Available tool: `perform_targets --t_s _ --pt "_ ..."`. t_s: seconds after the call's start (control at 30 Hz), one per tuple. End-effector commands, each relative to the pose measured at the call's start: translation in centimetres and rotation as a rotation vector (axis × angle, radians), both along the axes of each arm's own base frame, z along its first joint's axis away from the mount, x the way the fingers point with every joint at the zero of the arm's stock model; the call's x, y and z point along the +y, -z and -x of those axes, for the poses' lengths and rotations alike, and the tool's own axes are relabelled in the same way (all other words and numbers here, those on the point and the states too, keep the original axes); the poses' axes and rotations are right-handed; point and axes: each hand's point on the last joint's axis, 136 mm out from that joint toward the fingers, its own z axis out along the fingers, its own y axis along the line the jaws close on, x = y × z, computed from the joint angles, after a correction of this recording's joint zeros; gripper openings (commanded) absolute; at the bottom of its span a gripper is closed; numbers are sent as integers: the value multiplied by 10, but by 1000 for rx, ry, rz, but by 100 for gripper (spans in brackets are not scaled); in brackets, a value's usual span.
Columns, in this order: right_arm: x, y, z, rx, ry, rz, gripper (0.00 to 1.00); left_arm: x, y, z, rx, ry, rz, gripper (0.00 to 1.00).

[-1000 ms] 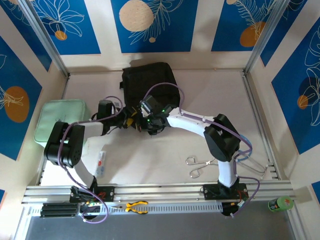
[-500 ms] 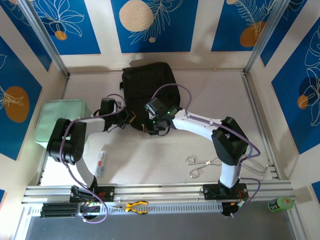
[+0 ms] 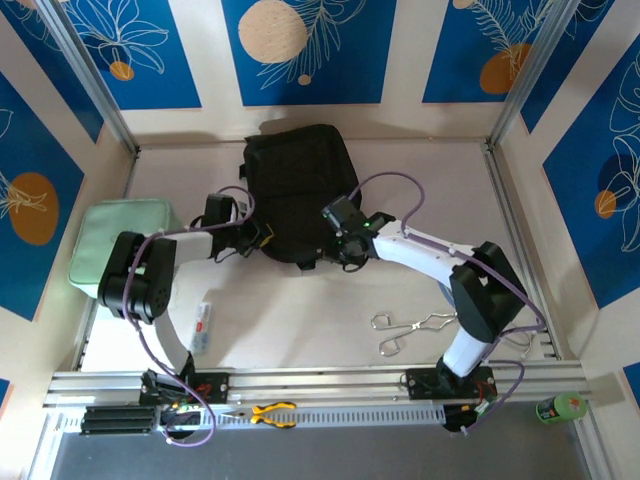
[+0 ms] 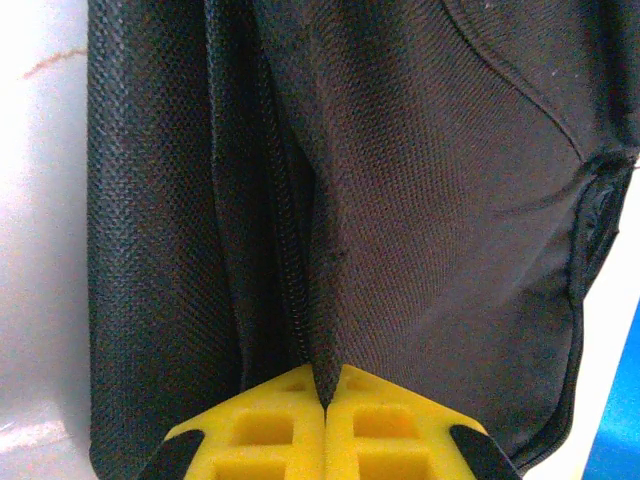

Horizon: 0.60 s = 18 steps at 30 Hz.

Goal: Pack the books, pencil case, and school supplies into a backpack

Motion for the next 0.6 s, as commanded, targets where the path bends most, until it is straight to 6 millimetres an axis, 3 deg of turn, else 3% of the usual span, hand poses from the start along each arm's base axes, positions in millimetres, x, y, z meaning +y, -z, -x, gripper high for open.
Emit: perform_targets --t_s 0.0,0.13,0.23,0.33,0.5,0.57 --pt "-42 6 13 56 118 96 0 7 13 -3 13 -1 -46 0" --pt "-51 10 13 81 152 89 0 5 17 -2 22 13 -40 0" --pt "-34 5 13 59 80 29 0 5 13 -3 14 31 -49 2" --pt "-15 -1 15 26 -5 9 0 11 4 -2 0 44 -97 15" --pt "-14 -3 14 1 -14 45 0 28 -12 6 -21 44 -178 34" --pt "-5 -2 12 -29 -85 19 14 32 -17 12 -27 47 -201 40"
